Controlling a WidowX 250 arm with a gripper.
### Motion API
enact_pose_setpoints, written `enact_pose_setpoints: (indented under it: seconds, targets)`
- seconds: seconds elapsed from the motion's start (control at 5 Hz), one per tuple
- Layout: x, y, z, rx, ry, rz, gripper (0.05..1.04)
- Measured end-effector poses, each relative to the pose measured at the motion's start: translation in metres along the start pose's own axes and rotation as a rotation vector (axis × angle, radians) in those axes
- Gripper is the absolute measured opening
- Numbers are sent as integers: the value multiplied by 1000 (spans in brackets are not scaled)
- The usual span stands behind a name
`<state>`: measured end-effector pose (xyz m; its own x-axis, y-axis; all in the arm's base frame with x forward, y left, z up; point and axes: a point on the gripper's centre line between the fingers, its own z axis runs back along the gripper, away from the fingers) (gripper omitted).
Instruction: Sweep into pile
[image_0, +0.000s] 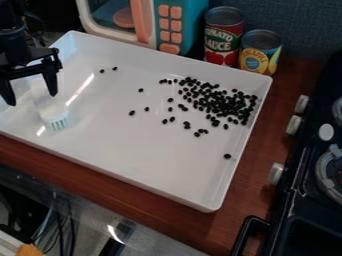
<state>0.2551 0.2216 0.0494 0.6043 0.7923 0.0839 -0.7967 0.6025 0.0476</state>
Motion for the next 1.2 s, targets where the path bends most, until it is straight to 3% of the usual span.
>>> enact_pose_setpoints:
  seconds: [1.0,1.2]
  targets:
    - [3,-7,-10,0,7,23,1001]
    - [-3,-10,-10,-17,44,21,1001]
